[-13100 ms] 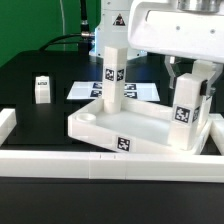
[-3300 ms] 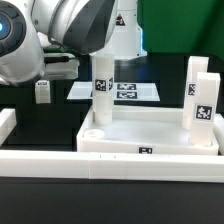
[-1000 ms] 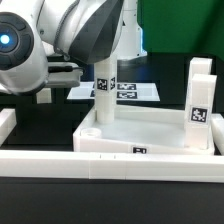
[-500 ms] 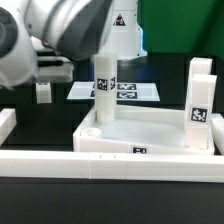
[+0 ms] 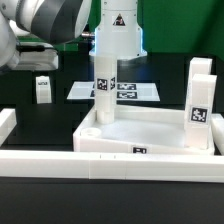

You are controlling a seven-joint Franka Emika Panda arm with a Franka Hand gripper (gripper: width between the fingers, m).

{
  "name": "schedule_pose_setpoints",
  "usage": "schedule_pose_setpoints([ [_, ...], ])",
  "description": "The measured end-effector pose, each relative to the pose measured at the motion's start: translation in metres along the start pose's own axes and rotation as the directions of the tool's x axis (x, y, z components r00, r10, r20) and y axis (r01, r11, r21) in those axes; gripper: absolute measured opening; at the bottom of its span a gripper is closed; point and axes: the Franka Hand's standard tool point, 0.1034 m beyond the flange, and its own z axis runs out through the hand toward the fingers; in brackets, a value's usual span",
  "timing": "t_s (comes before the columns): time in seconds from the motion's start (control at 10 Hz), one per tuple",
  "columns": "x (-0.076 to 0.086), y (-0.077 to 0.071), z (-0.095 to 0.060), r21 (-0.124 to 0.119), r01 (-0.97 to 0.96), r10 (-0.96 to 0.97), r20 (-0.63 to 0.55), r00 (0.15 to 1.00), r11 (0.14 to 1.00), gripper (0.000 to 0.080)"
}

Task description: Assemble desk

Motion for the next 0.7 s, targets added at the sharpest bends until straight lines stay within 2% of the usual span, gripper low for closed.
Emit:
schedule_pose_setpoints([
  [0.1,0.001,0.000,-0.001,-0.005,0.004,-0.004,-0.009,1.000,1.000,0.0645],
  [0.2,0.001,-0.005,-0.007,-0.019,0.015,-0.016,-0.050,0.999,1.000,0.0645],
  [0.3,-0.001,-0.013,-0.011,-0.014,0.030,-0.032,-0.110,0.993,0.999,0.0648],
  [0.4,-0.004,-0.021,-0.010,0.007,0.043,-0.042,-0.167,0.985,0.999,0.0649],
  [0.5,-0.006,-0.021,-0.008,0.019,0.043,-0.039,-0.177,0.983,0.999,0.0649],
  [0.7,-0.005,-0.021,-0.007,0.016,0.042,-0.039,-0.172,0.984,0.999,0.0649],
])
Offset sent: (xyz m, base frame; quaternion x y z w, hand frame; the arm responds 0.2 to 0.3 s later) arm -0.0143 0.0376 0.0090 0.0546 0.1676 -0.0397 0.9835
